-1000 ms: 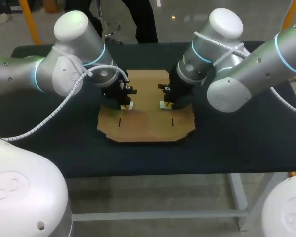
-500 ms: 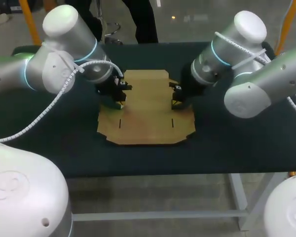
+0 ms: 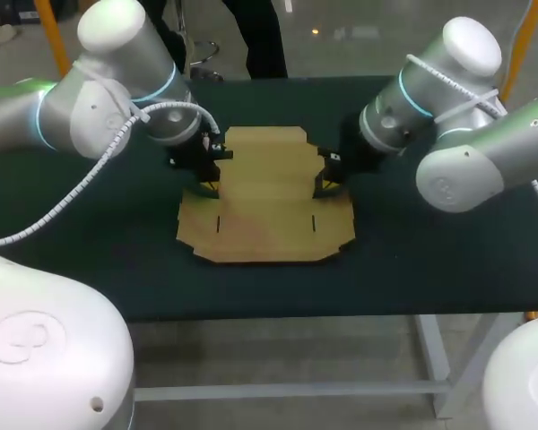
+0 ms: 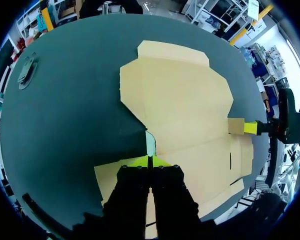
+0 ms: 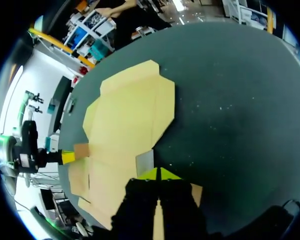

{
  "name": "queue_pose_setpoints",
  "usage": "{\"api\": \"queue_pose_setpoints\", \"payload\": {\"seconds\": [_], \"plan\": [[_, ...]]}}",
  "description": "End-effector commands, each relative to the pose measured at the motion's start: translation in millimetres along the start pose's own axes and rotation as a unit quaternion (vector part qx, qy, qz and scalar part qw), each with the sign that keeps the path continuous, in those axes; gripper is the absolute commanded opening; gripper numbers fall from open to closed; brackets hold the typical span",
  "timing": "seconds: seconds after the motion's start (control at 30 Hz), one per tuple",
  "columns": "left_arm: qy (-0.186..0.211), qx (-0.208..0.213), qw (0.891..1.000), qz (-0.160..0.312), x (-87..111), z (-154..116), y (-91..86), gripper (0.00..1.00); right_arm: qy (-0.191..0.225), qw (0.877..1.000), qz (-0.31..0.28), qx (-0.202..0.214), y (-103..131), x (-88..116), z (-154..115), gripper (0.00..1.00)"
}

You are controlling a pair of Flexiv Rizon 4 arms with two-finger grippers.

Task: Assemble the packaging by folding the flat box into shape, placing the metal phone stand inside, and closing the box properly

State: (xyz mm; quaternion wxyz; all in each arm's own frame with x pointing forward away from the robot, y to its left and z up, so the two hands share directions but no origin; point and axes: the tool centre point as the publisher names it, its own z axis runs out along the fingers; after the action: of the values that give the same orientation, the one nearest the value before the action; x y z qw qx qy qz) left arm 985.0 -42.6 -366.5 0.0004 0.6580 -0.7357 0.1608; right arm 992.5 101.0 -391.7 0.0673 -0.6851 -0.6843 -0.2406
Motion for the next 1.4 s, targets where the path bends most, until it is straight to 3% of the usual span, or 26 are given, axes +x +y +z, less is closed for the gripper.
{"api": "queue_pose_setpoints", "payload": {"seconds": [0.03,0.6,1.1,1.4], "plan": [[-0.022,0.004,1.0,-0.007,-0.3,-15,7.3,0.0,0.005,1.0,0.0,0.009,-1,-6,-15,0.0],[-0.008,-0.01,0.999,-0.047,-6.6,-62,37.6,0.0,0.027,0.999,0.006,0.026,-23,-19,-65,0.0],[0.018,-0.01,0.998,-0.065,-7.1,-86,90.3,0.0,0.034,0.999,0.005,0.031,-65,-38,-108,0.0],[0.037,-0.011,0.997,-0.072,-6.7,-91,123.5,0.0,0.036,0.999,0.008,0.035,-96,-47,-119,0.0]]}}
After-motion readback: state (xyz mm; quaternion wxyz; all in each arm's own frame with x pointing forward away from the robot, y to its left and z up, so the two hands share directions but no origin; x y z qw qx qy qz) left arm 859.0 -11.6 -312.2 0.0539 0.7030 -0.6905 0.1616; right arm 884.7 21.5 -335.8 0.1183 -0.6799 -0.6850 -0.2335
